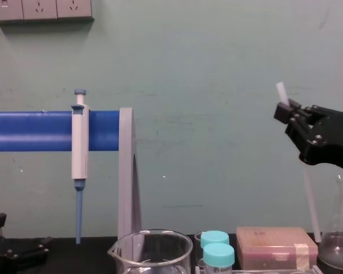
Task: Pick up the stirring rod with one hand, then place it down.
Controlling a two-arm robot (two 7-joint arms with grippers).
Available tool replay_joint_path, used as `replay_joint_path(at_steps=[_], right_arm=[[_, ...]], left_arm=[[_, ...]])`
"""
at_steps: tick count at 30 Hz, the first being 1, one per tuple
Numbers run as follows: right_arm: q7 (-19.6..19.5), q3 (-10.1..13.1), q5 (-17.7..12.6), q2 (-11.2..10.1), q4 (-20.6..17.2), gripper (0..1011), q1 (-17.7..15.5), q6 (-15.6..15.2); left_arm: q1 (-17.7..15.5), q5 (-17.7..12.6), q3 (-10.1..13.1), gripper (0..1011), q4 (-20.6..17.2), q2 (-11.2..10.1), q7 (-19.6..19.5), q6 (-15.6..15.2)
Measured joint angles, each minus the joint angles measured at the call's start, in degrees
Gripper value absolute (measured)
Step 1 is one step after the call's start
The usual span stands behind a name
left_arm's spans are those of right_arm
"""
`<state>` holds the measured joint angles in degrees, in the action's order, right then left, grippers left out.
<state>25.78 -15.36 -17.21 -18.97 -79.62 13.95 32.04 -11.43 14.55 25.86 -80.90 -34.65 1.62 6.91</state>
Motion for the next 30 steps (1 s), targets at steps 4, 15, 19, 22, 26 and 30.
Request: replay_joint_path(at_steps=[4, 15, 19, 22, 26, 30], right_arm=[[-0.98, 1.04, 0.27, 1.12, 0.36, 67, -0.85, 1.33], [-1.29, 3.22, -2.08, 2.91, -0.4, 67, -3.42, -1.65], [-1.48, 3.81, -1.98, 3.38, -0.7, 67, -3.95, -2.46], [-1.62, 4.08, -1.7, 3.6, -0.81, 67, -4.12, -2.74], [-1.62, 4.02, -1.73, 3.56, -0.81, 67, -4.09, -2.72], [-1.62, 3.98, -1.74, 3.54, -0.81, 67, -4.07, -2.69]], left_arm=[[0.0, 0.0, 0.0, 1000, 0.0, 0.0, 0.0, 0.0], [0.0, 0.0, 0.0, 1000, 0.0, 0.0, 0.0, 0.0], [0.0, 0.0, 0.0, 1000, 0.0, 0.0, 0.0, 0.0], [0.0, 0.0, 0.0, 1000, 0.0, 0.0, 0.0, 0.0], [0.0, 0.0, 0.0, 1000, 0.0, 0.0, 0.0, 0.0], [0.0, 0.0, 0.0, 1000, 0.0, 0.0, 0.0, 0.0]])
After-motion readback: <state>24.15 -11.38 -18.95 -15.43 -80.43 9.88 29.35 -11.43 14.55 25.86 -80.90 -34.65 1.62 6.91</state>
